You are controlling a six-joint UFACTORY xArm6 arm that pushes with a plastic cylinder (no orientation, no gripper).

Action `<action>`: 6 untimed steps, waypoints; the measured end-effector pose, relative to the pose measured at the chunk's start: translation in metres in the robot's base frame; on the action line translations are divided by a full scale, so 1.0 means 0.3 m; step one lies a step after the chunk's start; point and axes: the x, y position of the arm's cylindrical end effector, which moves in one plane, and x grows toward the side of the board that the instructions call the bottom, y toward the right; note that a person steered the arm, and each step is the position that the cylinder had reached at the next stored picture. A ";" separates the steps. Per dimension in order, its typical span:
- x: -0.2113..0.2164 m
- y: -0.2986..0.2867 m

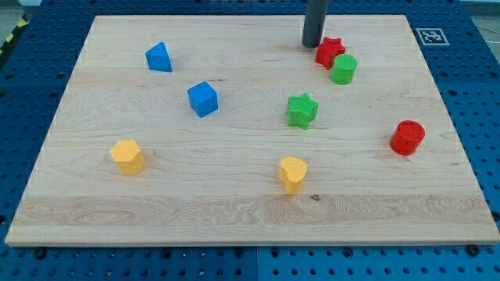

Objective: Push the red star into the green circle

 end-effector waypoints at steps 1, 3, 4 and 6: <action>-0.006 0.050; -0.006 0.113; -0.006 0.140; 0.004 0.161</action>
